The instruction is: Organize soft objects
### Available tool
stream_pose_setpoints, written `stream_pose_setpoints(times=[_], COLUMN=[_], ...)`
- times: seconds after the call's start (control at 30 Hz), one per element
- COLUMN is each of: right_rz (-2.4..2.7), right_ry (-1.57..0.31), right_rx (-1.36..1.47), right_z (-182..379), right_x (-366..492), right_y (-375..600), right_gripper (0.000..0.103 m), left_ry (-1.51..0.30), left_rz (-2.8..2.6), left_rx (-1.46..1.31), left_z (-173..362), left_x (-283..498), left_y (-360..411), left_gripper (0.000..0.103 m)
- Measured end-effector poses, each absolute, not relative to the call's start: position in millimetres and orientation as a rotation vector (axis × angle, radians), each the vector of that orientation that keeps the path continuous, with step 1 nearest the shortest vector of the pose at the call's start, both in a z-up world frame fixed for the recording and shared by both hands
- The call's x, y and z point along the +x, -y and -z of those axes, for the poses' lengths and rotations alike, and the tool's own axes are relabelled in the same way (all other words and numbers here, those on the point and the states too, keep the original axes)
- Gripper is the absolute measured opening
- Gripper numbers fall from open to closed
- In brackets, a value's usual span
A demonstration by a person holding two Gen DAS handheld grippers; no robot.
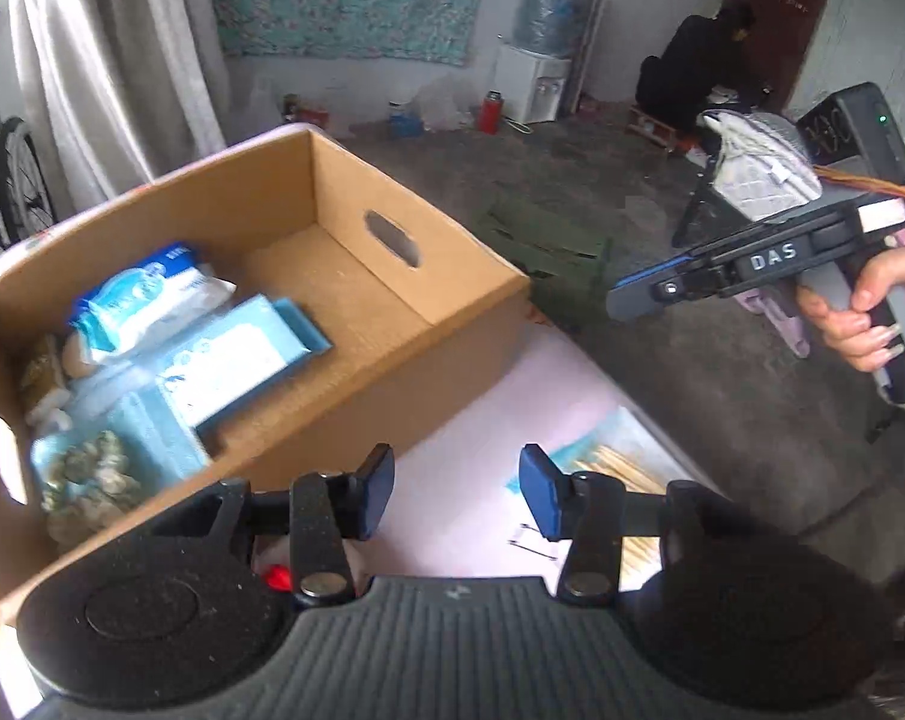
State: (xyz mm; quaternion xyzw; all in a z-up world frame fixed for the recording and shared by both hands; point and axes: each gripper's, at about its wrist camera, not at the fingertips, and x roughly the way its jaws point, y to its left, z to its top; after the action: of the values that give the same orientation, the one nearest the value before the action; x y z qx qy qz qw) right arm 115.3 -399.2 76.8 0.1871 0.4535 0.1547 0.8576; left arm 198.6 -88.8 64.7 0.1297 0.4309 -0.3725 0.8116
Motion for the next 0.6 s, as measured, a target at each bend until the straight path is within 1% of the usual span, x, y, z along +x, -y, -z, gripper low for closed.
stream_pose_setpoints(times=[0.03, 0.07, 0.1, 0.2, 0.27, 0.3, 0.33, 0.37, 0.43, 0.5, 0.6], right_rz=[-0.284, -0.248, -0.233, -0.23, -0.239, -0.241, -0.242, -0.245, -0.257, -0.275, -0.309], right_ry=[-0.971, -0.995, -1.026, -1.093, -1.114, -1.125, -1.131, -1.136, -1.129, -1.097, -1.073], right_rx=[0.401, 0.43, 0.474, 0.628, 0.627, 0.604, 0.586, 0.579, 0.597, 0.623, 0.692], right_z=[-64.1, -48.9, -33.1, 5.8, 21.3, 27.3, 33.3, 39.3, 49.3, 52.1, 59.5], right_x=[106.5, 98.2, 92.7, 73.3, 63.9, 61.5, 59.0, 56.7, 55.1, 54.4, 59.9], right_y=[408.7, 417.5, 424.6, 435.2, 429.6, 425.8, 422.6, 419.9, 416.5, 415.2, 416.8], right_gripper=[0.043, 0.044, 0.044, 0.044, 0.046, 0.047, 0.051, 0.054, 0.055, 0.056, 0.055], left_ry=[-0.957, -0.99, -1.013, -1.085, -1.127, -1.151, -1.151, -1.128, -1.067, -1.049, -1.039], left_rz=[0.836, 0.869, 0.877, 0.864, 0.867, 0.867, 0.866, 0.871, 0.882, 0.909, 0.932], left_rx=[0.23, 0.171, 0.137, 0.119, 0.109, 0.093, 0.091, 0.105, 0.122, 0.11, 0.108], left_z=[-54.5, -38.2, -22.3, 27.4, 49.9, 62.4, 68.8, 75.5, 82.9, 86.0, 87.2], left_x=[191.9, 185.1, 179.9, 171.7, 171.5, 174.8, 174.6, 173.9, 170.7, 169.7, 167.9], left_y=[97.4, 108.1, 117.4, 144.0, 153.8, 157.7, 160.8, 164.1, 166.2, 167.3, 172.0], left_gripper=[0.057, 0.069, 0.072, 0.071, 0.072, 0.074, 0.076, 0.08, 0.087, 0.094, 0.097])
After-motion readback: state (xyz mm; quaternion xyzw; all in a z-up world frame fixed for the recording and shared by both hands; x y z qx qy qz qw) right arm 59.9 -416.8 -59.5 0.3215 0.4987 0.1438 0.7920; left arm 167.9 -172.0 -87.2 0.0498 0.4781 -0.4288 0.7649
